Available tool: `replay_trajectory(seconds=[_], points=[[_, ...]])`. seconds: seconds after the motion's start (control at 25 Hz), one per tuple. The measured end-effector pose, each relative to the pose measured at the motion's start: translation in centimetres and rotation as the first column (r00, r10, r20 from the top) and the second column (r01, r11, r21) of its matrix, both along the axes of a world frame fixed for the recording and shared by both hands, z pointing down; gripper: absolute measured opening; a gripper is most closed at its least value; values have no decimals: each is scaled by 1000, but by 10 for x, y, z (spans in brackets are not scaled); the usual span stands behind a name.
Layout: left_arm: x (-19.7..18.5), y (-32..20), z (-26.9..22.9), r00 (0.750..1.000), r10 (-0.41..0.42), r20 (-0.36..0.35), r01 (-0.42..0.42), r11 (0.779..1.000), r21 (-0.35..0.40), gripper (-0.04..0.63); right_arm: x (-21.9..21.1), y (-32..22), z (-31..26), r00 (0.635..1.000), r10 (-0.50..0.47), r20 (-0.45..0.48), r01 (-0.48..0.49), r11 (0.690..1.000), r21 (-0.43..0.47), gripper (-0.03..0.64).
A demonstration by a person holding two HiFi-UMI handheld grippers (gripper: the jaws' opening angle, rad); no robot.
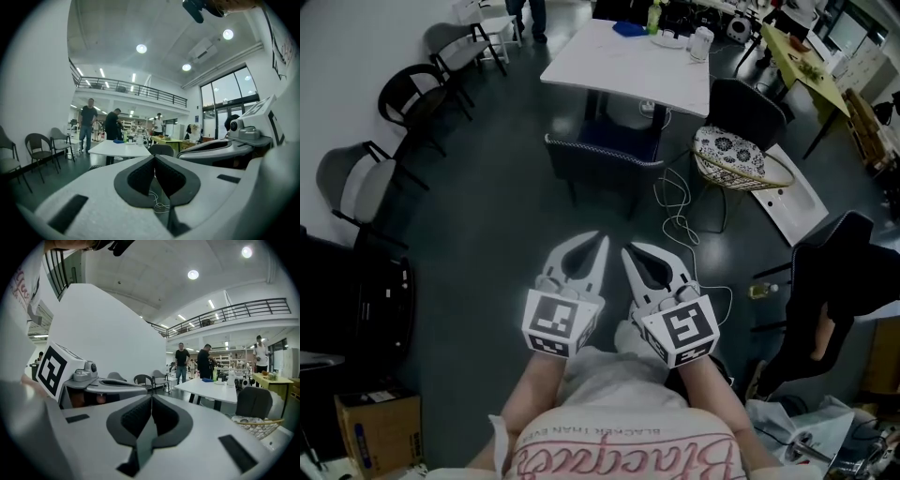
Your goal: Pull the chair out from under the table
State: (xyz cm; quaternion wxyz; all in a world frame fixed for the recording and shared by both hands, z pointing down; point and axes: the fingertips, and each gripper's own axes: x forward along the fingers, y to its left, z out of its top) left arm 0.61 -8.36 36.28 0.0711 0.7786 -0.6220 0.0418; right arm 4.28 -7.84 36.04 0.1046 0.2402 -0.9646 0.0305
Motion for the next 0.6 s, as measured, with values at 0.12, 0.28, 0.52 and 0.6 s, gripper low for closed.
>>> replay_trajectory(seconds=[0.12, 0.28, 0.52, 0.6], points=[[10, -32, 1, 999, -31, 9, 31, 1000, -3, 5, 11, -32, 1, 999, -32, 3, 32, 999, -10, 5], [25, -71, 3, 997, -71, 17, 71, 997, -14, 5, 27, -73, 6, 998, -66, 5, 66, 998, -25, 5], [43, -117, 6, 992, -126, 30, 127, 991, -28, 5, 49, -123, 12, 994, -107, 14, 107, 993, -50, 5], [49, -128, 7, 991, -130, 37, 131, 991, -34, 5, 53, -135, 15, 994, -112, 15, 113, 992, -56, 5]])
